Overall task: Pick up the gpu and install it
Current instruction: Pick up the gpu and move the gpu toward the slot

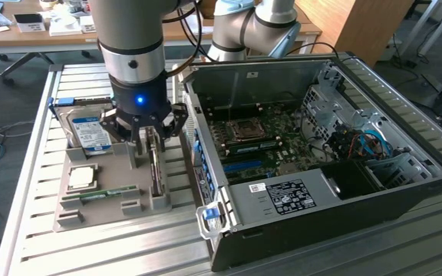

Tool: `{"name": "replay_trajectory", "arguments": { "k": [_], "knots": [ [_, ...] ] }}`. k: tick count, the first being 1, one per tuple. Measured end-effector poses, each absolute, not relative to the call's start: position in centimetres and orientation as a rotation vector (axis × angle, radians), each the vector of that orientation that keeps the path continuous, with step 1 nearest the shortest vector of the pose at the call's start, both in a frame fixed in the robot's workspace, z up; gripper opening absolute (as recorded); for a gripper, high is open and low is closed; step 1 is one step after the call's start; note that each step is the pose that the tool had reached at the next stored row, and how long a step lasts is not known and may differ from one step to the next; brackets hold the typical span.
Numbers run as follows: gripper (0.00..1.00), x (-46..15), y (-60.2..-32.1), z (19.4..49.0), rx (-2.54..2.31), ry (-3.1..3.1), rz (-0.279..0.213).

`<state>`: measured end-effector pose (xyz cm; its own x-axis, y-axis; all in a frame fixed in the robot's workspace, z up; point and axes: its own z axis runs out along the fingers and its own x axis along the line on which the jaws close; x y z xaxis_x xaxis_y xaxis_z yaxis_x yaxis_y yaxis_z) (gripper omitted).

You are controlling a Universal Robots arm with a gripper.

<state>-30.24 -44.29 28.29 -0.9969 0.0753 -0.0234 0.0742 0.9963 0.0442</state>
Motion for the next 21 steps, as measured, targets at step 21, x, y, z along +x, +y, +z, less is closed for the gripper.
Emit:
{"name": "replay_trajectory", "arguments": {
  "k": [21],
  "knots": [
    [0.47,-30.24,-44.29,27.86,0.117,3.114,0.067]
  ]
}}
